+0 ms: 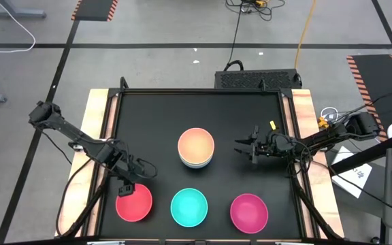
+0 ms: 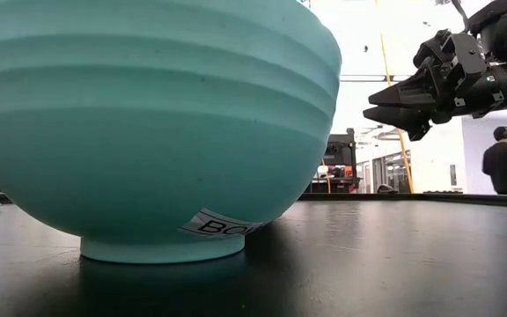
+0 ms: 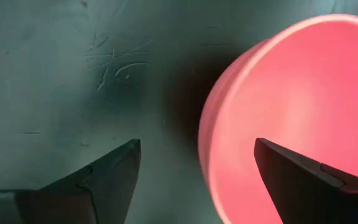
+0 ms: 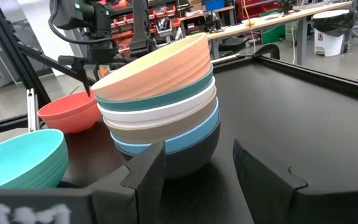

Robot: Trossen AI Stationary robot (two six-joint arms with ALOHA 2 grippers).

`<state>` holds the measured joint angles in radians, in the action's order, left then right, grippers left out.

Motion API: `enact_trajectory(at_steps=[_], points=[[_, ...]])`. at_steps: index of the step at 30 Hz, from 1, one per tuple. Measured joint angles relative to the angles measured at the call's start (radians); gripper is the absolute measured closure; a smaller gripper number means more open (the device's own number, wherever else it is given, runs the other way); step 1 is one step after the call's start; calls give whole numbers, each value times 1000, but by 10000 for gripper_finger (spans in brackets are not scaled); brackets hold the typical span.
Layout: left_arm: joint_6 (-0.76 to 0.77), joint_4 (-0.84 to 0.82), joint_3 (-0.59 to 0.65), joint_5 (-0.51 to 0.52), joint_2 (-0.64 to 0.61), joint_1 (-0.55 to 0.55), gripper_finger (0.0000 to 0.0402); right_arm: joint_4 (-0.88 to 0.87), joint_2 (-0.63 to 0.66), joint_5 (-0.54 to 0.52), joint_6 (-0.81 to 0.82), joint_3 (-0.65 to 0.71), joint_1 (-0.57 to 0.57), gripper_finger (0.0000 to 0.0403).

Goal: Nest bowls inside each other
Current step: Stack the red bowl on the orange bowl

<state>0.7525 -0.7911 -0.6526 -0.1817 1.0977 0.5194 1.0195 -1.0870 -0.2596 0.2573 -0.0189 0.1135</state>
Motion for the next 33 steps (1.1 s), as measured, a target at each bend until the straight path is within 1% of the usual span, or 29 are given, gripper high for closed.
enact_trajectory(at_steps=[5,7,9,11,14,16,18,22,23,26,30,33], points=[[-12,34,34,21,0,0,82,0,0,0,-4,0,0,220],[-18,49,42,44,0,0,85,0,0,0,-7,0,0,220],[-22,65,51,55,0,0,96,0,0,0,-7,0,0,220],[-42,96,58,56,0,0,118,0,0,0,-8,0,0,220],[-51,138,70,59,0,0,166,0,0,0,-8,0,0,220],[-54,164,75,60,0,0,207,0,0,0,-8,0,0,220],[-63,176,75,59,0,-1,255,0,0,0,-8,0,0,220],[-68,201,75,32,0,-5,367,0,0,0,-11,0,0,220],[-72,200,76,31,0,-8,383,0,0,0,-12,0,0,220],[-84,224,76,32,0,-11,387,-1,0,0,-16,0,0,220],[-157,270,70,4,0,-14,393,-13,0,0,-16,0,0,220],[-206,269,34,-6,0,-26,392,-23,0,0,-15,0,0,220]])
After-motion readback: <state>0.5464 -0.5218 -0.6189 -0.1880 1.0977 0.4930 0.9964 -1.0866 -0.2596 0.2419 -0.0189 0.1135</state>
